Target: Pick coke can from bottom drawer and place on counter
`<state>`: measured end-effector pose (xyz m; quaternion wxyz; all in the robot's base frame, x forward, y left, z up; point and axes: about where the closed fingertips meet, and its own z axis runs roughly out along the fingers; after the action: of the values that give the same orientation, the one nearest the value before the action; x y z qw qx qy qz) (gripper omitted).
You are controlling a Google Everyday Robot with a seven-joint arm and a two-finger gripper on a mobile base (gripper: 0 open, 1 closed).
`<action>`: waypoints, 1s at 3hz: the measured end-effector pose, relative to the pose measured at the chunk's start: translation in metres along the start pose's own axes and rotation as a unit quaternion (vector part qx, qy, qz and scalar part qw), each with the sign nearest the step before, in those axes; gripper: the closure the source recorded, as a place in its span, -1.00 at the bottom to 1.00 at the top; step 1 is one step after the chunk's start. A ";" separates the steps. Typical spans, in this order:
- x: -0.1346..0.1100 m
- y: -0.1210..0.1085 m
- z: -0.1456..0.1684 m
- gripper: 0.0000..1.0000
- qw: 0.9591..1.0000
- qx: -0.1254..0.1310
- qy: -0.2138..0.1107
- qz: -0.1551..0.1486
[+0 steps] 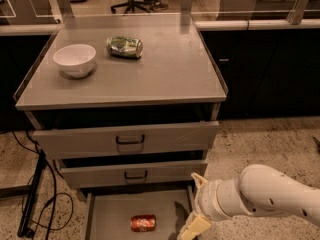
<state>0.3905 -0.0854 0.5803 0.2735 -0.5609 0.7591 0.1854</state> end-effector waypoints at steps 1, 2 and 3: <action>0.011 -0.008 0.020 -1.00 1.000 0.019 0.017 -0.003; 0.024 -0.018 0.036 -1.00 0.999 0.046 0.021 -0.006; 0.031 -0.025 0.049 -1.00 0.998 0.068 0.012 -0.013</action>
Offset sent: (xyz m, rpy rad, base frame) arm 0.0326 -0.0076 -0.0672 -0.0906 -0.1159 -0.0899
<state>0.4171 -0.0876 0.5232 0.3040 -0.5533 0.7658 0.1230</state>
